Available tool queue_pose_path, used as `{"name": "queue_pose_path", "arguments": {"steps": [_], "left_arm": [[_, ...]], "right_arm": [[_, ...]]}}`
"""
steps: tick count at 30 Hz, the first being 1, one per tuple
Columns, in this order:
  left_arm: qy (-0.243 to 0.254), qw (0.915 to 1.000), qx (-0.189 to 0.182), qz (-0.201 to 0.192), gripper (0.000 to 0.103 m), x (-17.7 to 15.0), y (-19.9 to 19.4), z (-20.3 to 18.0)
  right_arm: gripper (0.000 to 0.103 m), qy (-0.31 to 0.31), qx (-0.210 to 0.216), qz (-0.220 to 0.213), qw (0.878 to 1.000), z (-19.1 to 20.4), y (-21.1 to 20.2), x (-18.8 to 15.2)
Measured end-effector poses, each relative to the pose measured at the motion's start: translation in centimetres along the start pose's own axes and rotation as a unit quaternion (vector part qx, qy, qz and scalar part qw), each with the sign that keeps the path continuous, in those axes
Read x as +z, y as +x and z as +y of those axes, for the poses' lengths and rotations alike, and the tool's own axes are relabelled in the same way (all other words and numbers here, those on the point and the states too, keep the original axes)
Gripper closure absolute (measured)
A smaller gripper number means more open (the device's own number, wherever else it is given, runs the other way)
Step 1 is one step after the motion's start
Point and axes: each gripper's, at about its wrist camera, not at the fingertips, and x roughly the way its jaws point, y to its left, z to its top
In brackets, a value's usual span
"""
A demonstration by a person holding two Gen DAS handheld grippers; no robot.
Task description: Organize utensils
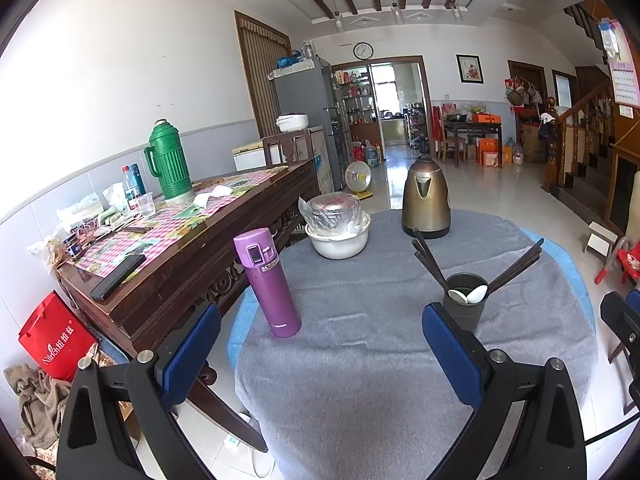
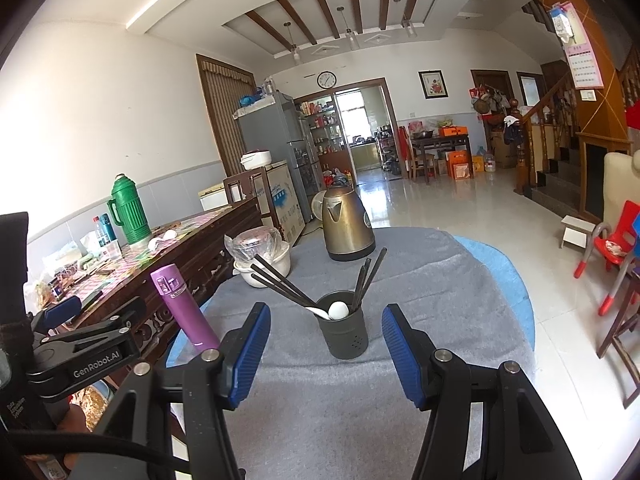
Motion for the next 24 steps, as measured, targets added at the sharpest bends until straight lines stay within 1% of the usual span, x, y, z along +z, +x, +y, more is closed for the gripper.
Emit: {"name": "queue_pose_path", "arguments": {"steps": [5, 11, 18, 24], "left_arm": [[0.004, 1.0, 0.001, 0.002, 0.003, 0.5, 0.5, -0.2], [0.008, 0.9999, -0.008, 0.002, 0.003, 0.9, 0.7, -0.7], [0.009, 0.9998, -0.016, -0.003, 0.003, 1.3, 0.4, -1.1], [0.003, 0.9998, -0.019, 0.0, 0.003, 1.2, 0.7, -0.9]], "right_arm": [[0.041, -0.003, -0.003, -0.001, 1.0, -0.1, 0.4, 0.5], [0.041, -0.005, -0.014, -0.007, 1.0, -0.4, 0.4, 0.8], [0.041, 0.0, -0.02, 0.0, 1.0, -0.9, 0.7, 0.9], [0.041, -0.005, -0.022, 0.004, 1.0, -0.4, 1.2, 0.9]]}}
